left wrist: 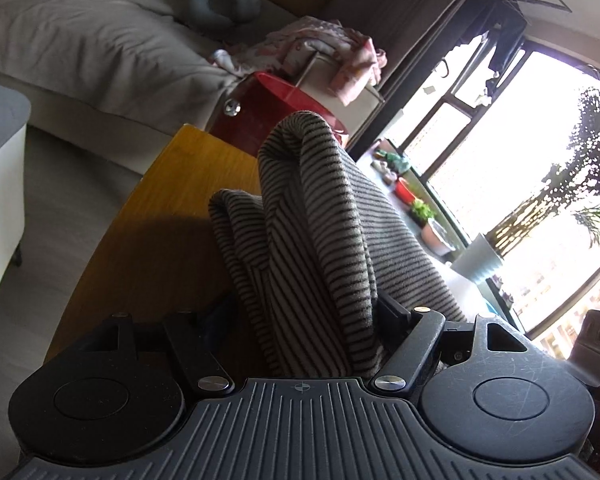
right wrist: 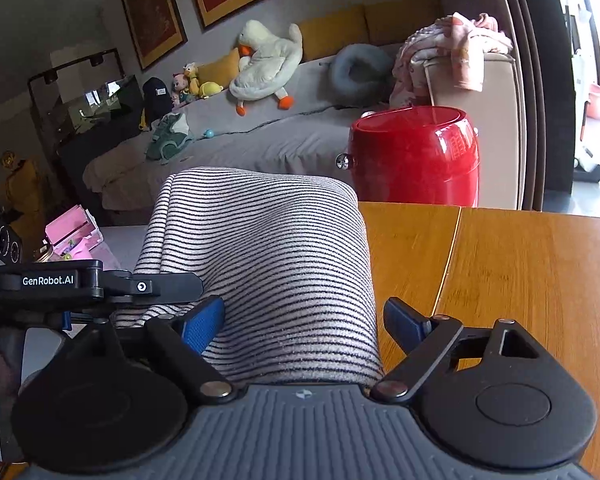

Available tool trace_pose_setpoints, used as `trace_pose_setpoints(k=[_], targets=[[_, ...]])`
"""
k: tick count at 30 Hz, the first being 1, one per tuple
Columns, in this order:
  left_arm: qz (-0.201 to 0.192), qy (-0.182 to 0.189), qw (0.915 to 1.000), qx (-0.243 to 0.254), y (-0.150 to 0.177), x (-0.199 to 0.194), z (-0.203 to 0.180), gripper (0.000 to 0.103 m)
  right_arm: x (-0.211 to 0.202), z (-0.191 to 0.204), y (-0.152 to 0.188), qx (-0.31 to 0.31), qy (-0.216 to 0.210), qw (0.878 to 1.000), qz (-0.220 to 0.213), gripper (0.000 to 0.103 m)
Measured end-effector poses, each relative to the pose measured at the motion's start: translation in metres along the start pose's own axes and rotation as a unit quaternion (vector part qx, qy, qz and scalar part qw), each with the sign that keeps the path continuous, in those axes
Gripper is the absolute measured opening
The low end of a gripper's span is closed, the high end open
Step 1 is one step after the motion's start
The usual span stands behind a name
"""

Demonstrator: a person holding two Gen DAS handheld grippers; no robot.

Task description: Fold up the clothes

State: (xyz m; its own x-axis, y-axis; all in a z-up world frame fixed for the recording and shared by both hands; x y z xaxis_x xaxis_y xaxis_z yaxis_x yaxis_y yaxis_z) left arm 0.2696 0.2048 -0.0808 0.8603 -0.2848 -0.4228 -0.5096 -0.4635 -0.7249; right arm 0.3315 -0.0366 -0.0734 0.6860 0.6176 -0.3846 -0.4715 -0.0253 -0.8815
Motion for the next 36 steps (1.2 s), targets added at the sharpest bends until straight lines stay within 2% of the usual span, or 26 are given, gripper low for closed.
trace_pose_setpoints(k=[4,6,9,10,12,14,16,19,20,21,24,26,29,30,32,36], targets=[[-0.002,-0.005,1.0,0.004,0.001,0.001,-0.005,0.079,-0.002,-0.003,0.001,0.006,0.006,1.0,-0.002,0.088],[-0.008,-0.01,0.9998,0.017,-0.002,-0.003,-0.012,0.075,-0.005,-0.001,0.001,-0.006,0.014,1.0,-0.005,0.09],[-0.055,-0.019,0.996,0.068,-0.015,-0.024,-0.032,0.069,-0.012,0.008,0.0,-0.042,0.032,0.998,-0.016,0.09],[-0.078,-0.013,0.993,0.087,-0.023,-0.033,-0.041,0.069,-0.015,0.012,-0.002,-0.056,0.037,0.998,-0.02,0.09],[-0.093,0.014,0.9906,0.099,-0.037,-0.039,-0.055,0.069,-0.021,0.02,-0.008,-0.089,0.043,0.995,-0.031,0.088],[-0.08,0.055,0.9915,0.086,-0.05,-0.03,-0.063,0.069,-0.029,0.03,-0.015,-0.122,0.045,0.99,-0.046,0.086],[-0.051,0.082,0.9935,0.06,-0.058,-0.01,-0.059,0.069,-0.038,0.041,-0.025,-0.148,0.041,0.986,-0.062,0.084],[-0.006,0.058,0.9978,0.032,-0.055,0.023,-0.038,0.066,-0.052,0.054,-0.039,-0.16,0.017,0.984,-0.075,0.08],[0.003,0.054,0.9983,0.021,-0.051,0.031,-0.028,0.061,-0.054,0.059,-0.042,-0.165,0.004,0.984,-0.074,0.08],[0.0,0.058,0.9982,0.017,-0.049,0.032,-0.022,0.058,-0.053,0.065,-0.042,-0.173,-0.011,0.983,-0.067,0.08],[-0.003,0.079,0.9969,-0.002,-0.047,0.031,-0.012,0.057,-0.037,0.085,-0.033,-0.204,-0.051,0.977,-0.028,0.08],[-0.002,0.087,0.9961,-0.014,-0.047,0.032,-0.004,0.053,-0.013,0.096,-0.011,-0.256,-0.042,0.966,0.018,0.08],[-0.003,0.1,0.9942,-0.038,-0.048,0.035,0.006,0.049,0.002,0.104,0.018,-0.322,-0.03,0.946,0.026,0.084],[-0.004,0.104,0.9936,-0.043,-0.047,0.035,0.009,0.046,0.0,0.105,0.017,-0.318,-0.032,0.947,0.028,0.084],[-0.008,0.112,0.9922,-0.053,-0.047,0.036,0.014,0.045,-0.008,0.101,0.001,-0.278,-0.048,0.959,0.038,0.084],[-0.016,0.118,0.991,-0.061,-0.046,0.038,0.015,0.045,-0.025,0.081,-0.041,-0.202,-0.047,0.978,0.018,0.083]])
Point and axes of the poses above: each gripper's, at about its wrist camera, not at the fingertips, and x roughly the way its jaws point, z to its left, y to its underside, the point moved 4 cm from there along x, roughly the way its jaws point, and after that the axes turned 7 degrees about -z, right-handed, at the moved point
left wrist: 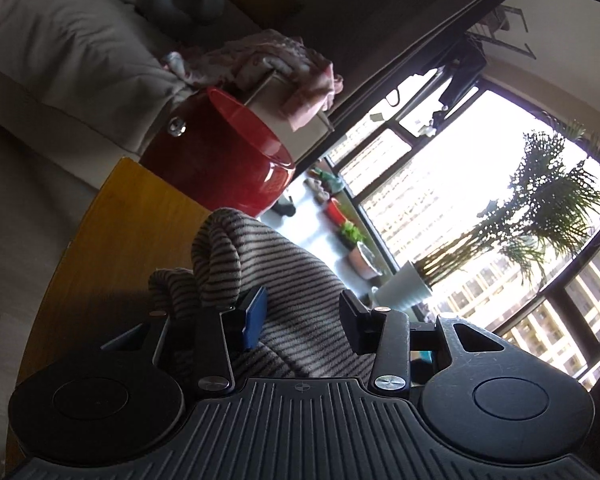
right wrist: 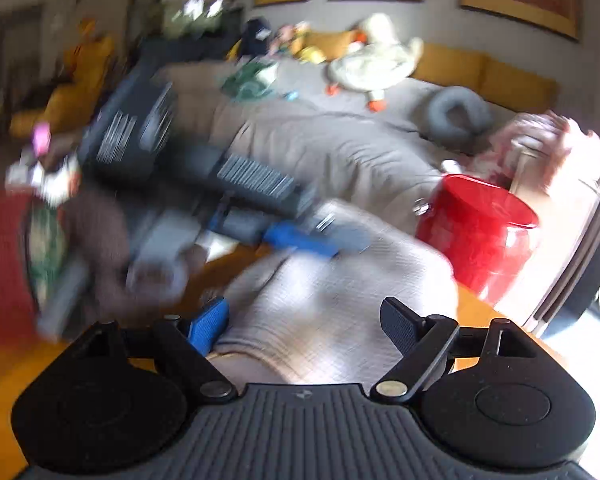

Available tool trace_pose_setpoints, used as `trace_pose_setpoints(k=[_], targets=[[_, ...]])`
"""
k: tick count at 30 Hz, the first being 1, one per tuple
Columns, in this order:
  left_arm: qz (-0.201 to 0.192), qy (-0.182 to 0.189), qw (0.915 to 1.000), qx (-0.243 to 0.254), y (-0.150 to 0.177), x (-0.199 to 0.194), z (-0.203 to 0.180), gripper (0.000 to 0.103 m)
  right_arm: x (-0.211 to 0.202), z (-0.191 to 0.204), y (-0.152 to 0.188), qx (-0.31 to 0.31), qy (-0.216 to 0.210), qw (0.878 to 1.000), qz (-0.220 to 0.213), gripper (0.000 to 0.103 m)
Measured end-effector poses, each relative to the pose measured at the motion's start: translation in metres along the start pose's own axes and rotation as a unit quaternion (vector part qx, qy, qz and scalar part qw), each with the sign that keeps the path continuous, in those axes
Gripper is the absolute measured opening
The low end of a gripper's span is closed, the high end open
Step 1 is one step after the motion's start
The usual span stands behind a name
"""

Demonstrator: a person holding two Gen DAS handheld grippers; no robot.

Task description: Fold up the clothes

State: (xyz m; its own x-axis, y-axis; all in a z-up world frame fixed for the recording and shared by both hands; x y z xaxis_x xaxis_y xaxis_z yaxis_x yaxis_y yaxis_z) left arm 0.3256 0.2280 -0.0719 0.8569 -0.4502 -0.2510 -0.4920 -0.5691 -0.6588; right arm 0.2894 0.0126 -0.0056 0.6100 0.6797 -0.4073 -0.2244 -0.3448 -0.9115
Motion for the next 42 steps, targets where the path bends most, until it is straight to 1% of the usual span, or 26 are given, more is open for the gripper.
trace_pose_setpoints(k=[2,4,5,7,8,9,12,16,17,18,19,21,23,25,27,28,29,31,33,35,39,41,42], targets=[[-0.002,0.003,1.0,-0.001,0.001,0.0,0.001,0.045,0.0,-0.012,-0.005,0.005,0.026,1.0,-0.007,0.083],[-0.002,0.006,1.0,-0.001,0.002,-0.001,0.002,0.045,0.009,-0.02,-0.004,0.006,0.058,0.998,-0.005,0.083],[-0.002,0.008,1.0,-0.002,0.002,-0.001,0.002,0.045,0.018,-0.023,-0.001,0.016,0.066,0.998,0.0,0.082],[-0.003,0.008,1.0,-0.002,0.002,-0.001,0.003,0.044,0.042,-0.03,0.014,0.034,0.066,0.997,0.035,0.083],[-0.002,0.006,1.0,0.0,0.002,-0.001,0.003,0.044,0.052,-0.032,0.023,0.047,0.065,0.996,0.044,0.085],[-0.002,0.003,1.0,0.002,0.002,-0.001,0.003,0.044,0.055,-0.035,0.028,0.063,0.069,0.995,0.036,0.09],[-0.004,0.002,1.0,0.005,0.003,-0.002,0.002,0.043,0.048,-0.043,0.027,0.097,0.066,0.993,0.034,0.091],[-0.015,-0.005,0.9998,0.015,0.005,-0.007,-0.007,0.044,0.027,-0.05,0.031,0.113,0.068,0.991,0.026,0.091],[-0.019,-0.008,0.9995,0.022,0.005,-0.01,-0.012,0.048,0.022,-0.052,0.032,0.119,0.073,0.99,0.02,0.092],[-0.024,-0.012,0.999,0.036,0.005,-0.015,-0.019,0.055,0.016,-0.056,0.033,0.127,0.08,0.989,0.014,0.093],[-0.028,-0.017,0.9981,0.051,0.006,-0.02,-0.026,0.058,0.01,-0.06,0.035,0.139,0.088,0.986,0.009,0.094],[-0.038,-0.033,0.9946,0.091,0.012,-0.034,-0.044,0.065,-0.004,-0.066,0.041,0.161,0.098,0.982,0.0,0.102],[-0.045,-0.051,0.9908,0.117,0.02,-0.05,-0.059,0.07,-0.018,-0.069,0.05,0.177,0.104,0.979,-0.007,0.103],[-0.05,-0.07,0.9885,0.125,0.03,-0.066,-0.067,0.074,-0.032,-0.072,0.058,0.194,0.109,0.975,-0.013,0.103],[-0.057,-0.104,0.985,0.126,0.044,-0.083,-0.075,0.085,-0.046,-0.069,0.067,0.192,0.114,0.975,-0.012,0.103],[-0.059,-0.121,0.9829,0.126,0.052,-0.092,-0.079,0.088,-0.051,-0.066,0.072,0.189,0.115,0.975,-0.005,0.103],[-0.059,-0.133,0.9812,0.126,0.059,-0.097,-0.083,0.094,-0.055,-0.063,0.077,0.186,0.115,0.976,0.002,0.103],[-0.052,-0.169,0.9754,0.132,0.078,-0.106,-0.093,0.097,-0.063,-0.056,0.088,0.18,0.113,0.977,0.025,0.103],[-0.039,-0.214,0.9654,0.144,0.096,-0.109,-0.099,0.103,-0.07,-0.05,0.1,0.17,0.122,0.977,0.044,0.103],[-0.031,-0.242,0.9579,0.151,0.116,-0.11,-0.103,0.103,-0.081,-0.045,0.111,0.168,0.14,0.975,0.04,0.103],[-0.01,-0.272,0.9513,0.144,0.148,-0.109,-0.104,0.103,-0.096,-0.045,0.13,0.203,0.158,0.965,0.047,0.103],[-0.019,-0.291,0.941,0.172,0.161,-0.109,-0.11,0.103,-0.103,-0.043,0.134,0.199,0.165,0.965,0.046,0.103],[-0.013,-0.3,0.9367,0.181,0.165,-0.109,-0.113,0.103,-0.105,-0.043,0.135,0.196,0.167,0.965,0.048,0.103]])
Point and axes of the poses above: each gripper's, at about its wrist camera, not at the fingertips, and x roughly the way its jaws point, z to its left, y to its underside, the point moved 4 cm from there along x, roughly the way its jaws point, and after that the axes turned 7 degrees about -z, right-handed, at the moved point
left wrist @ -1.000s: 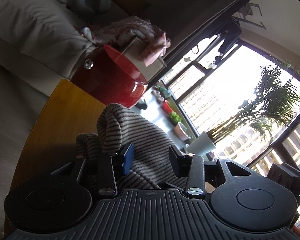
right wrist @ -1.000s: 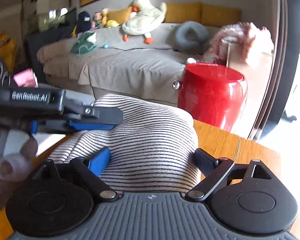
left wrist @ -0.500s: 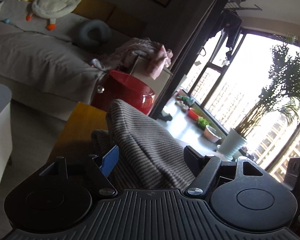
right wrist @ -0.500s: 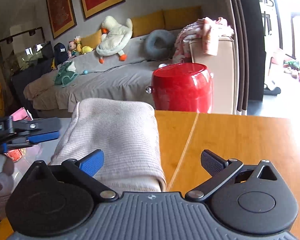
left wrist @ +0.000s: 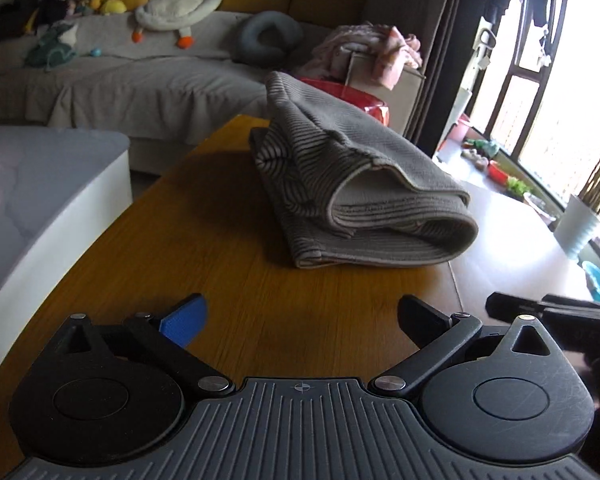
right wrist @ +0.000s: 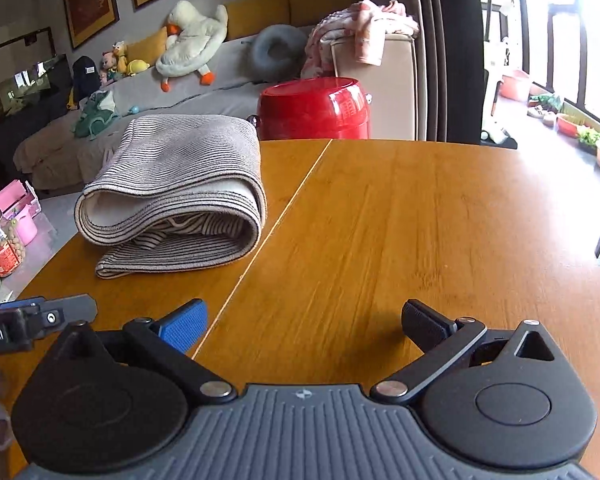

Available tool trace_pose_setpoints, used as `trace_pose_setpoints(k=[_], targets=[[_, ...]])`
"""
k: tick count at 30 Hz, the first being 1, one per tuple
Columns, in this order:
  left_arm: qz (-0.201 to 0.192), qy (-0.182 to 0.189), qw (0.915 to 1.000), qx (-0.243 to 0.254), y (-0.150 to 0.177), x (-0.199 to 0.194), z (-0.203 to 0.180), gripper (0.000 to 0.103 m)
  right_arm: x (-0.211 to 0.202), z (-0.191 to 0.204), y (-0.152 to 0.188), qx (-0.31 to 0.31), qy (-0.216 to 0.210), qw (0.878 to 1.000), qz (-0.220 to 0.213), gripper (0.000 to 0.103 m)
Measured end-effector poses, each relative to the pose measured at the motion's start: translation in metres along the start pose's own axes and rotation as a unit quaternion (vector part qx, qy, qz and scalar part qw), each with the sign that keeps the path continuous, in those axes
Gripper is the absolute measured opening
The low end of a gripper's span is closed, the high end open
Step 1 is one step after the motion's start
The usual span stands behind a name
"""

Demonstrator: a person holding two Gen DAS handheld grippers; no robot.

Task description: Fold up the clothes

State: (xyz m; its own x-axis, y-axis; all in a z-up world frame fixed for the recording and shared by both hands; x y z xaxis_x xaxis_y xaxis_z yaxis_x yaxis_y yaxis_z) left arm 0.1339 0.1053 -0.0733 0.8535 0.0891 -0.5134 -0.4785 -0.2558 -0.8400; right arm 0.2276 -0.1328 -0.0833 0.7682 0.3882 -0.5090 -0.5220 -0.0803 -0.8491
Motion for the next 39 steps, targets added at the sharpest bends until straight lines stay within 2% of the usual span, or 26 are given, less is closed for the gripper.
trace_pose_setpoints(k=[8,12,39], targets=[[0.012,-0.043,0.9983,0.037,0.008,-0.003,-0.012,0.103,0.001,0.01,0.011,-0.065,0.039,0.997,0.017,0.103],[0.021,-0.062,0.9955,0.068,0.01,0.0,-0.019,0.103,0.0,0.008,0.012,-0.055,0.038,0.998,0.014,0.103],[0.018,-0.07,0.9954,0.063,0.01,-0.001,-0.021,0.103,0.001,0.007,0.012,-0.055,0.032,0.998,0.014,0.103]])
Point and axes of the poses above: each gripper's, at about its wrist camera, not at the fingertips, and x roughly the way its jaws point, z to its left, y to its underside, the point moved 4 cm from there along x, roughly the way its jaws point, and after that the axes turned 7 degrees about -z, right-handed, at the moved point
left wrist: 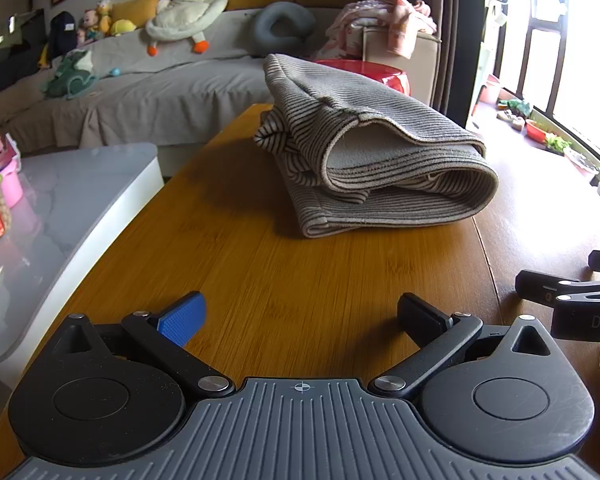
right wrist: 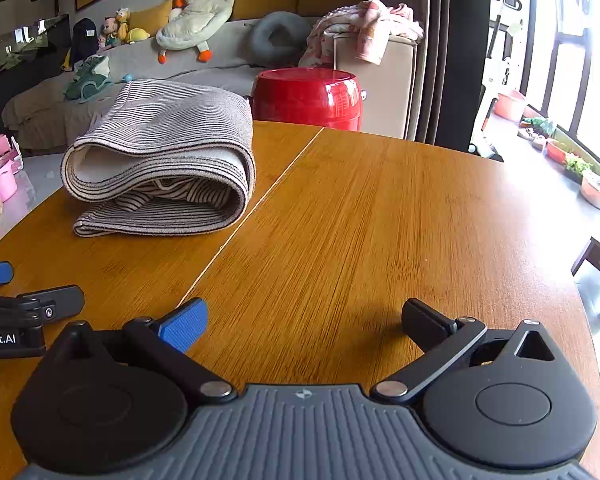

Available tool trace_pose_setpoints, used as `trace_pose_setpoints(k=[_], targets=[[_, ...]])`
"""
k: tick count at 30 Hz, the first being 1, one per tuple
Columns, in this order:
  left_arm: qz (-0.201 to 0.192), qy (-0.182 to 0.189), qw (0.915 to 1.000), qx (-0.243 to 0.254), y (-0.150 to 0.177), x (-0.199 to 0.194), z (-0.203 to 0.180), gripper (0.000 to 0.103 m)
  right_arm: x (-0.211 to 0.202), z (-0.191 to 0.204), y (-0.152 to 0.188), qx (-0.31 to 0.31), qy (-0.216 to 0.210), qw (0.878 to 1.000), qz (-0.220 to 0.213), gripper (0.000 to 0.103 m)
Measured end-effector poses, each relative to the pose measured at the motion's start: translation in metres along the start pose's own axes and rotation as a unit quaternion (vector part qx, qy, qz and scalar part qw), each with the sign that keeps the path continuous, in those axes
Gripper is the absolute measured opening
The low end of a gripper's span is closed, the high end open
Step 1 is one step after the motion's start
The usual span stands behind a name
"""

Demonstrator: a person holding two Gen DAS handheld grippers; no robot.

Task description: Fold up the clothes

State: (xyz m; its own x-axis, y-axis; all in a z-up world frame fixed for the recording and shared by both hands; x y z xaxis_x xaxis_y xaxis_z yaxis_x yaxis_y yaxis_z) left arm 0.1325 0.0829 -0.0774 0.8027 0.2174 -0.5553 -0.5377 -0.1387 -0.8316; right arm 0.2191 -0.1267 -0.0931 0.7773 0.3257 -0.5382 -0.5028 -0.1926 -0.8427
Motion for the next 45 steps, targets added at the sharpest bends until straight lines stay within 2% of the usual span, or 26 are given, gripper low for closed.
trace_pose_setpoints(k=[45], targets=[[0.003,-0.004,1.0,-0.002,-0.0024,0.0031,-0.0005,0.103,0.0003,-0.0004,-0.0001,0.0,-0.001,1.0,0.0,0.103]])
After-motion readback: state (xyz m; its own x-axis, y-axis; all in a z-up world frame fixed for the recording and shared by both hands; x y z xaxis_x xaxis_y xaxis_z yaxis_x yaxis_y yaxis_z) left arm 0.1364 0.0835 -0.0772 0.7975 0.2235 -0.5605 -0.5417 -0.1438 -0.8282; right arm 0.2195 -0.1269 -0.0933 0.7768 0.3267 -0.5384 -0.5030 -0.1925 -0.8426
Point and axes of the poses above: each gripper's, at about its wrist camera, not at the fingertips, and x roughly the way its jaws point, z to its left, y to its underside, the point moved 4 cm from there along x, roughly the way its jaws point, and after that the axes turned 7 degrees about -z, right-handed, at the moved point
